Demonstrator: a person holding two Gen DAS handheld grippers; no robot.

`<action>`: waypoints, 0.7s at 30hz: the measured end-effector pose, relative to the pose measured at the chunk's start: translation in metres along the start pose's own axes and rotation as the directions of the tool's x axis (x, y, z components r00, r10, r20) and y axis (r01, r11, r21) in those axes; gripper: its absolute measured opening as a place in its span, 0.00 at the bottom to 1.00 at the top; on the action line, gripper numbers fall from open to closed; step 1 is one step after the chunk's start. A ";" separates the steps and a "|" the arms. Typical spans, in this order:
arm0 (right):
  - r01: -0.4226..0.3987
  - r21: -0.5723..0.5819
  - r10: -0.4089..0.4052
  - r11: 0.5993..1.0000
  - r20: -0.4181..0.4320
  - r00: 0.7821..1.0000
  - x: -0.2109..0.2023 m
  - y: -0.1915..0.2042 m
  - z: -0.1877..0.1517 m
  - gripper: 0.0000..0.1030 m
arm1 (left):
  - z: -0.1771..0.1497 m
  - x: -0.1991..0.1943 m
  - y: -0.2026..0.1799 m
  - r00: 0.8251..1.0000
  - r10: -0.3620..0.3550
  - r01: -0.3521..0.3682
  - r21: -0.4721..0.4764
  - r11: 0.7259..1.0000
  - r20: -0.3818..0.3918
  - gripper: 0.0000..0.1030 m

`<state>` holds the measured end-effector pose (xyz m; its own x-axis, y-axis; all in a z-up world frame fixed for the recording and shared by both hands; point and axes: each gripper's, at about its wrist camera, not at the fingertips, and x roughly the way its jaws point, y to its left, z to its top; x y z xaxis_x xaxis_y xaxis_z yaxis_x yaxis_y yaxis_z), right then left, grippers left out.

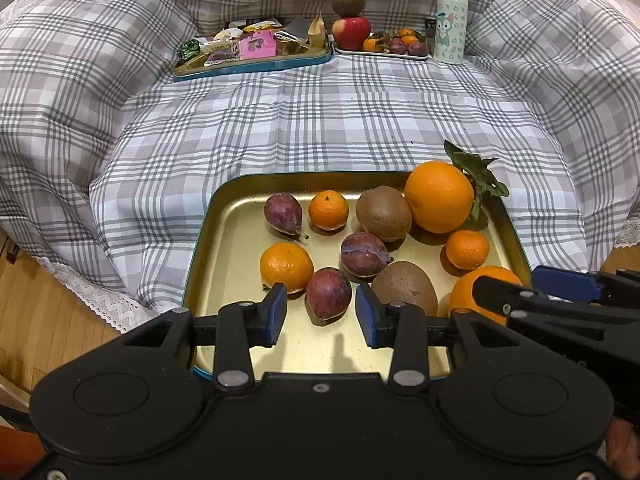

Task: Organize fruits
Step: 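Withdraw both open tools slightly above the filled tray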

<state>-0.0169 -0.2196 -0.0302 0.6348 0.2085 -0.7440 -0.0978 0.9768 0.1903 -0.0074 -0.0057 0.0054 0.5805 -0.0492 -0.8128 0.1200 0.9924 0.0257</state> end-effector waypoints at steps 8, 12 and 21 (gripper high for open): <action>0.013 0.023 -0.013 1.000 -0.006 1.000 0.001 -0.004 -0.002 0.52 | -0.001 0.000 0.001 1.000 0.002 -0.002 -0.009 1.000 -0.006 0.46; 0.014 0.012 -0.014 1.000 -0.006 1.000 0.001 -0.001 -0.002 0.52 | -0.002 0.000 0.001 1.000 -0.005 0.005 -0.011 1.000 -0.010 0.46; 0.013 0.012 -0.013 1.000 -0.012 1.000 0.002 -0.001 -0.003 0.52 | -0.003 0.000 0.000 1.000 -0.011 0.011 -0.009 1.000 -0.010 0.46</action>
<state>-0.0176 -0.2200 -0.0336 0.6268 0.1966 -0.7540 -0.0804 0.9788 0.1883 -0.0101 -0.0056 0.0040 0.5709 -0.0585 -0.8189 0.1189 0.9928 0.0120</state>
